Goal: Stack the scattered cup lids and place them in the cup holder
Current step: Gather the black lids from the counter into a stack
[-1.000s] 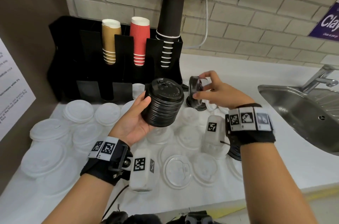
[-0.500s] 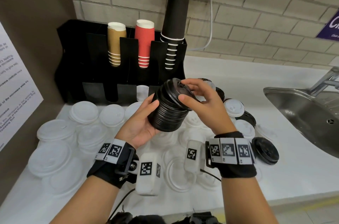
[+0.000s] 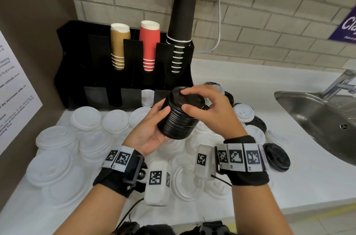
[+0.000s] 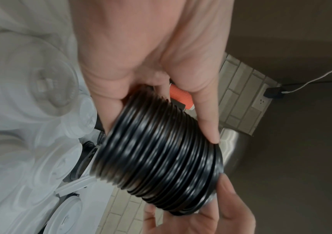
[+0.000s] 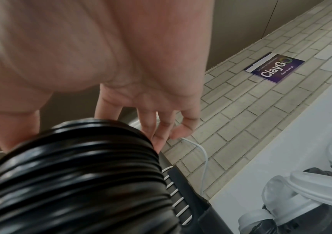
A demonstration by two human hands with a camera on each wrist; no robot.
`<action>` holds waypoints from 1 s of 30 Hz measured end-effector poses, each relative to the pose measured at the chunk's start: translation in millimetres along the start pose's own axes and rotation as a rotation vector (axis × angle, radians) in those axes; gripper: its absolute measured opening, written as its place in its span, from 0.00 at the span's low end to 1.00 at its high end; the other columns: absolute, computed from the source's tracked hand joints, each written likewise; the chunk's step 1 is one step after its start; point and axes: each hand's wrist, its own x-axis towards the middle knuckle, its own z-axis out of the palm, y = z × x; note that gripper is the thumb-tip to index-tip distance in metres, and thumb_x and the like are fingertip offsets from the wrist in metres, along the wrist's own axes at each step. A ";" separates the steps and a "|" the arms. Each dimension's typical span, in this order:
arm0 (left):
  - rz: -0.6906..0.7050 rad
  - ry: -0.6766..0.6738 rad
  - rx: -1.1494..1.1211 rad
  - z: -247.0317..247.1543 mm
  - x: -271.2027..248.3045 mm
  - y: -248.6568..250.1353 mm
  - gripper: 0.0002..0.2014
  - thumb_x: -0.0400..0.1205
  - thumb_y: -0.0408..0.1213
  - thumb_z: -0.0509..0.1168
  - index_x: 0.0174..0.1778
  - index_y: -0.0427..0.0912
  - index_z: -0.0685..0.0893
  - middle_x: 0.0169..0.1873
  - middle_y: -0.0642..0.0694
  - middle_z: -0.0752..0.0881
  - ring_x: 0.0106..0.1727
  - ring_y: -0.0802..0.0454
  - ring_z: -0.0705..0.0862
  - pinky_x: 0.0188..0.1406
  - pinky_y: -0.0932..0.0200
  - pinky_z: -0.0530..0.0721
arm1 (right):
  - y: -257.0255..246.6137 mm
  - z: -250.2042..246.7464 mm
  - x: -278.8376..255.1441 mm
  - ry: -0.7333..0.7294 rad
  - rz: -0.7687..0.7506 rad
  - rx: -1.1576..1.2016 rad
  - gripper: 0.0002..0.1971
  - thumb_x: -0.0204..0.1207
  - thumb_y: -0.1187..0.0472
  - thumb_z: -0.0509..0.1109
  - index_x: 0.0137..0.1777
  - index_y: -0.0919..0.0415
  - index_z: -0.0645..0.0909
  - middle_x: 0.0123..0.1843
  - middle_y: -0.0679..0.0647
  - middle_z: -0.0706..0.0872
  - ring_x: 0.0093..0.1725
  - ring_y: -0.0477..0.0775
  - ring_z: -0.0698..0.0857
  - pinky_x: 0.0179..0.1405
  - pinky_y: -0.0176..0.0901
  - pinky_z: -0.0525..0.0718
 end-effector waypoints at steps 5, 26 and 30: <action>0.010 -0.013 -0.009 2.5 0.9 -0.4 0.30 0.71 0.45 0.74 0.71 0.50 0.80 0.65 0.42 0.86 0.65 0.43 0.85 0.51 0.46 0.88 | 3.1 -3.6 -3.2 -0.026 0.002 -0.005 0.22 0.66 0.54 0.81 0.61 0.47 0.83 0.59 0.44 0.83 0.63 0.39 0.78 0.66 0.40 0.77; 0.095 0.004 -0.051 -4.1 -8.5 22.1 0.20 0.80 0.41 0.62 0.68 0.45 0.81 0.68 0.40 0.84 0.68 0.41 0.83 0.56 0.43 0.88 | 76.4 -44.1 -22.1 -0.795 0.598 -0.888 0.37 0.62 0.52 0.82 0.69 0.45 0.66 0.62 0.51 0.71 0.60 0.55 0.73 0.52 0.51 0.79; 0.092 0.028 -0.055 -4.5 -9.1 22.0 0.26 0.80 0.42 0.62 0.75 0.43 0.75 0.68 0.39 0.83 0.68 0.41 0.83 0.54 0.45 0.88 | 44.8 -67.5 -5.4 -0.546 0.448 -0.516 0.40 0.61 0.45 0.82 0.73 0.39 0.66 0.64 0.45 0.73 0.60 0.48 0.74 0.60 0.44 0.75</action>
